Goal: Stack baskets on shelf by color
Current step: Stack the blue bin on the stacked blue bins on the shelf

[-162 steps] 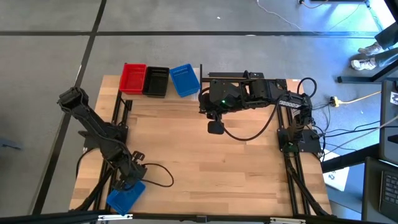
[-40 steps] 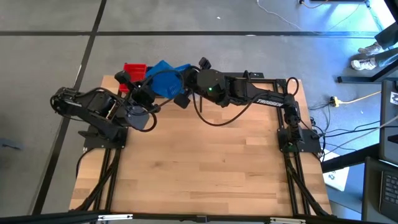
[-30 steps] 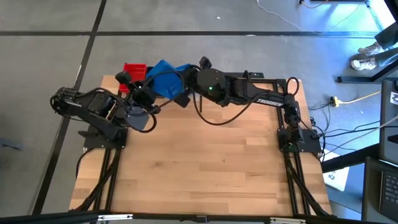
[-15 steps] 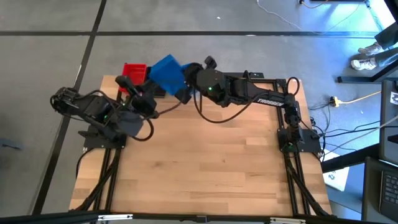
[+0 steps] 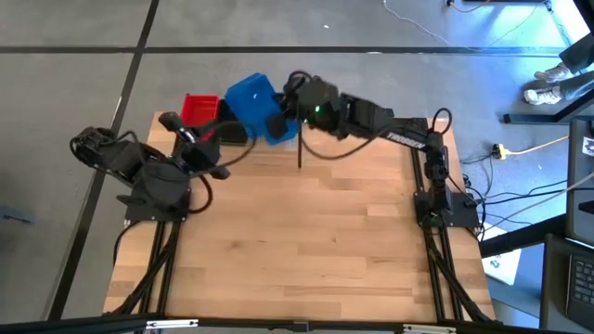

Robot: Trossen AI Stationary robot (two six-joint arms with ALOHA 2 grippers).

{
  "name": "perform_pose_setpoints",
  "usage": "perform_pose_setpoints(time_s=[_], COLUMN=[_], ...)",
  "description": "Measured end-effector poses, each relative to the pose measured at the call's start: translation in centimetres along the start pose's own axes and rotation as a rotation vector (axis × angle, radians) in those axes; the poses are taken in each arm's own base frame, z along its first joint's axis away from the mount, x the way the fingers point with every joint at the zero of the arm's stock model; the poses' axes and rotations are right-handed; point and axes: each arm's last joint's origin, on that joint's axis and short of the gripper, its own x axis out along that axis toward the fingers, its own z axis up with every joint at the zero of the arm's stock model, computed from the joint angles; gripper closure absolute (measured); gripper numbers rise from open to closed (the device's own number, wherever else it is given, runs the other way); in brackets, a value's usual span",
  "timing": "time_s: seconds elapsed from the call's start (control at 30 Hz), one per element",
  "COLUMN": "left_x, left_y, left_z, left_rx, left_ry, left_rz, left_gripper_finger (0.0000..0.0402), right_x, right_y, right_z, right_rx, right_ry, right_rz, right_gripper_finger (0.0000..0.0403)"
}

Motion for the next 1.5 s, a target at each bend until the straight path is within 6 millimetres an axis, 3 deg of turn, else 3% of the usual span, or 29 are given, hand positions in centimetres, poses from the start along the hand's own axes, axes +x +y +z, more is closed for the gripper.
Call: perform_pose_setpoints(time_s=[0.17, 0.37, 0.6, 0.87, 1.2, 1.5], left_x=[-0.1, -0.2, -0.2, -0.2, -0.3, -0.3], left_y=[2.6, 6.4, 9.6, 10.5, 10.3, 10.3], left_z=[-1.2, -3.6, -6.4, -9.1, -9.0, -9.0], left_rx=[-0.22, -0.49, -0.716, -0.792, -0.777, -0.776], left_ry=[-0.016, -0.082, -0.104, -0.041, -0.039, -0.039], left_rz=[-0.038, -0.255, -0.397, -0.444, -0.472, -0.471], left_gripper_finger=[0.0328, 0.0328, 0.0328, 0.0328, 0.0328, 0.0328], right_x=[1.8, 3.3, 4.4, 5.4, 9.1, 9.8], right_y=[-3.8, -8.0, -11.0, -12.3, -12.0, -12.1], right_z=[-0.3, -0.7, -1.2, -1.9, -4.9, -5.8], right_rx=[0.09, 0.229, 0.347, 0.436, 0.466, 0.492], right_ry=[0.116, 0.252, 0.352, 0.418, 0.523, 0.569], right_rz=[0.008, 0.052, 0.093, 0.097, 0.123, 0.088], right_gripper_finger=[0.0398, 0.0397, 0.0396, 0.0396, 0.0396, 0.0396])
